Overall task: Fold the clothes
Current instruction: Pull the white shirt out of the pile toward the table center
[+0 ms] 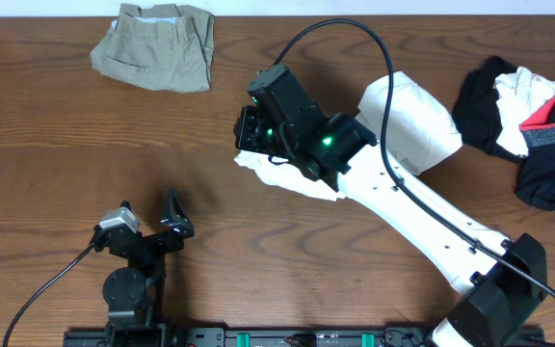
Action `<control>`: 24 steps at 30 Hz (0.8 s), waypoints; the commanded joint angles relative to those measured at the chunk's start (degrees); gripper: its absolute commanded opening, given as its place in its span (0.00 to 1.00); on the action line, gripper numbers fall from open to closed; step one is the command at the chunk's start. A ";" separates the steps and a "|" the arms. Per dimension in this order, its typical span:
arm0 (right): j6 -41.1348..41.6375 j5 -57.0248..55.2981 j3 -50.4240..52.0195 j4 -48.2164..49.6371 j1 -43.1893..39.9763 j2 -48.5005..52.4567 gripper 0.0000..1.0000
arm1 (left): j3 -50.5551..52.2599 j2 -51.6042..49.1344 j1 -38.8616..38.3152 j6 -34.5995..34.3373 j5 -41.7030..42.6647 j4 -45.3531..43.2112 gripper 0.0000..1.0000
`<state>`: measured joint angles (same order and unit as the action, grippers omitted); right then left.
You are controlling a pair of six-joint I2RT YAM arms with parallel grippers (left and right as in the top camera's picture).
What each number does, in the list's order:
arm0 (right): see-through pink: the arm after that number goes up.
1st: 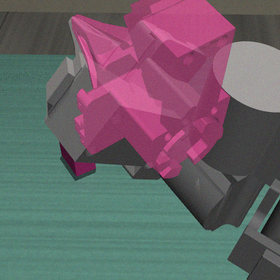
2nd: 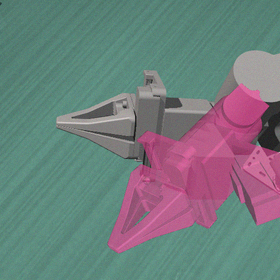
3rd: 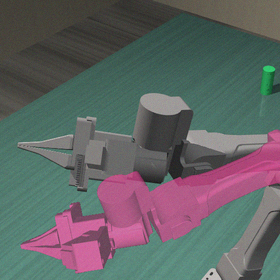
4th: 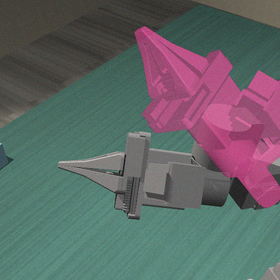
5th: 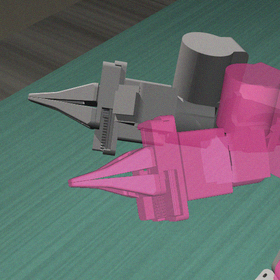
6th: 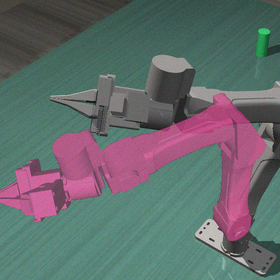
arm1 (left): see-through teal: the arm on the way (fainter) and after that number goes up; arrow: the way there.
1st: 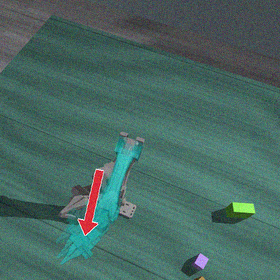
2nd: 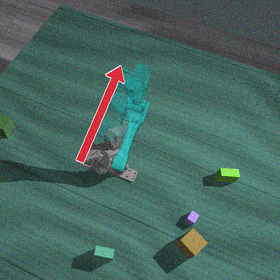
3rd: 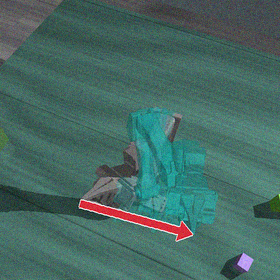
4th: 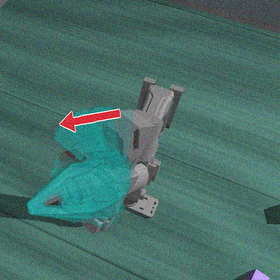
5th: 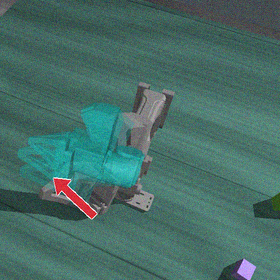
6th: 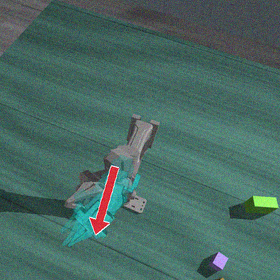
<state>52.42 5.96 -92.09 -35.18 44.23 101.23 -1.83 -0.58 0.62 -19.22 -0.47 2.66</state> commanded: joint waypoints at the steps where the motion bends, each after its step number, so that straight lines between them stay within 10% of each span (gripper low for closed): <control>1: -2.60 -1.25 -0.68 0.52 0.52 0.85 0.25 | 1.60 0.35 -0.02 1.01 -1.51 1.31 0.98; 8: -14.12 -3.19 -0.68 0.85 0.52 1.14 0.48 | 1.60 0.35 -0.02 1.01 -1.51 1.31 0.98; 24: -33.66 -17.11 1.92 -20.41 5.84 4.57 0.52 | 1.60 0.35 -0.02 0.98 -1.51 1.31 0.98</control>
<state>21.89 -7.38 -91.92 -55.99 48.05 103.26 -1.83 -0.58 0.62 -19.22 -0.47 2.66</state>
